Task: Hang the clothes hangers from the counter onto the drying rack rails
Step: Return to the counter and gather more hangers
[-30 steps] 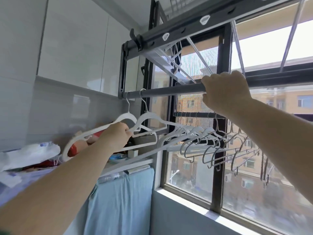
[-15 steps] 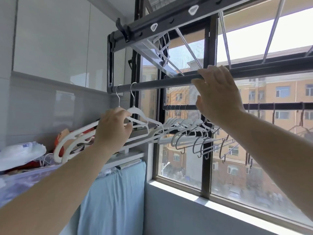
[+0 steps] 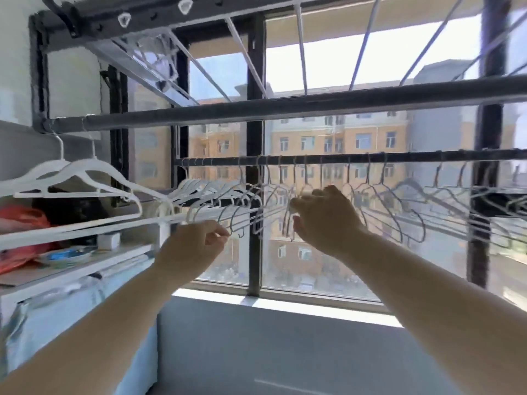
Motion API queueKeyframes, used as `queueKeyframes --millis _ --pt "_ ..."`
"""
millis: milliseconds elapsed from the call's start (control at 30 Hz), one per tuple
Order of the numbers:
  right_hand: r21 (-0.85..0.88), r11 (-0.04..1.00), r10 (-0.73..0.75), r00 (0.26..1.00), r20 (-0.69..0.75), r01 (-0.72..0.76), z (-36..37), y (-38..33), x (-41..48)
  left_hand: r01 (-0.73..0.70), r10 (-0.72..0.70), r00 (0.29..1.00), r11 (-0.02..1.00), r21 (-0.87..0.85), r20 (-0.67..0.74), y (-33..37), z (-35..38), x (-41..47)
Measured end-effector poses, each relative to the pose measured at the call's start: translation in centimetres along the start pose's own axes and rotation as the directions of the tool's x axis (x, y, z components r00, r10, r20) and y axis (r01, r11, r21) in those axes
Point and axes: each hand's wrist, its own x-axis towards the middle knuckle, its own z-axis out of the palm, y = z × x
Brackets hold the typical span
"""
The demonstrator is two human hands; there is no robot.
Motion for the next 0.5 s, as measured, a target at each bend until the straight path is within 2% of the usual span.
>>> queueKeyframes --millis 100,200,333,500 --pt "0.057 0.982 0.168 0.971 0.170 -0.179 0.4 4.6 -6.8 -0.025 0.037 0.992 0.994 -0.103 0.117 5.2 5.3 -0.9" --pt "0.074 0.922 0.339 0.883 0.325 -0.381 0.3 9.6 -14.4 -0.053 0.102 0.973 0.972 -0.230 0.206 11.7 10.7 -2.5" --pt "0.063 0.786 0.519 0.712 0.473 -0.615 -0.5 16.5 -25.2 -0.038 0.168 0.925 0.933 -0.359 0.340 21.2 17.8 -5.6" --pt "-0.055 0.615 0.685 0.498 0.532 -0.787 -4.3 23.9 -38.4 -0.002 0.260 0.852 0.870 -0.493 0.455 33.3 25.7 -10.3"
